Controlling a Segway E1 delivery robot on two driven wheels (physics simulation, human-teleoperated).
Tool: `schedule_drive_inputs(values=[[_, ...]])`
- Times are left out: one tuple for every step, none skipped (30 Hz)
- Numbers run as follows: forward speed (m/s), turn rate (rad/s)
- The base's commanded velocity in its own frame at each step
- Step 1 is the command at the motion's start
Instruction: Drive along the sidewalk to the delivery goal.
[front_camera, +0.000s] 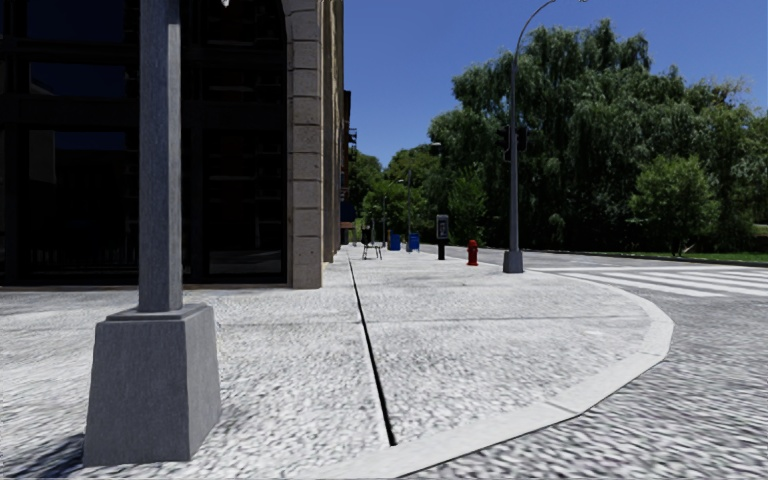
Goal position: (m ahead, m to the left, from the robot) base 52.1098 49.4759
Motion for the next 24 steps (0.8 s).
schedule_drive_inputs(values=[[1.82, 0.00], [1.65, 0.00], [1.52, 0.00], [1.52, 0.00], [1.47, 0.00], [1.42, 0.00], [1.39, 0.00], [1.39, 0.00], [1.35, 0.00], [1.33, 0.00], [1.32, 0.00], [1.31, 0.00], [1.31, 0.00], [1.31, 0.00], [1.31, 0.00], [1.31, 0.15], [1.31, 0.15], [1.31, 0.33], [1.31, 0.39], [1.31, 0.40], [1.31, 0.40], [1.31, 0.40], [1.31, 0.40], [1.31, 0.34]])
